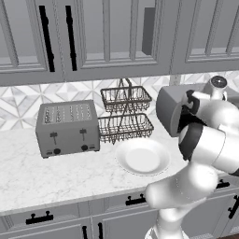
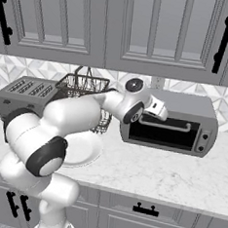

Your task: Pick up the kebab skewer and baguette bread, and place them inside the toaster oven. Close the toaster oven door and start by setting the timer.

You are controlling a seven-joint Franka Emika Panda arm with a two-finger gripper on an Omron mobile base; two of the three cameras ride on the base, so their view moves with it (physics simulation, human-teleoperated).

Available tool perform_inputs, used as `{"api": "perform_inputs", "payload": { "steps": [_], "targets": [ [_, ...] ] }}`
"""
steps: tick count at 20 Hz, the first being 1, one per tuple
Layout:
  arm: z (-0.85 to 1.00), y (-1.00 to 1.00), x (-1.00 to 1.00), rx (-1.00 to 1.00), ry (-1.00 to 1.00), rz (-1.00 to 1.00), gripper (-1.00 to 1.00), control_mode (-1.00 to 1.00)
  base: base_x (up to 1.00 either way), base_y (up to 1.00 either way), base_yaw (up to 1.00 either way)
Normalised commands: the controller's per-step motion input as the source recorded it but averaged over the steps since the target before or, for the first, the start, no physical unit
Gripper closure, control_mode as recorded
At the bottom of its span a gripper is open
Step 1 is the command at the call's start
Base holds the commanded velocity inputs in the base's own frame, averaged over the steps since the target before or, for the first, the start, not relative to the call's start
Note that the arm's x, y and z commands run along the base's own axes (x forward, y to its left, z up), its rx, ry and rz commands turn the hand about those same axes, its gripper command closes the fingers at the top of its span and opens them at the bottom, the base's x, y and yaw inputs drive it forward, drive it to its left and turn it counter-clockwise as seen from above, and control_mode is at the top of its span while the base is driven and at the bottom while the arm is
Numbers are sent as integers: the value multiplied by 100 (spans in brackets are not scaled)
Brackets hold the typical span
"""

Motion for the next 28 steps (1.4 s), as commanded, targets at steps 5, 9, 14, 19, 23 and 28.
{"api": "perform_inputs", "payload": {
  "steps": [5,9,14,19,23,28],
  "targets": [
    [20,-69,-90,8,0,0,-100,-100,0,0,0],
    [0,-64,-88,10,-2,0,-100,-100,0,0,0],
    [3,-67,-63,13,-2,1,-100,-100,0,0,0],
    [-1,-57,-32,17,0,2,-100,-100,0,0,0],
    [0,-32,-25,21,-1,-3,-100,-100,0,0,0],
    [-5,-2,-11,30,-3,-24,-100,-100,0,0,0]
  ]
}}
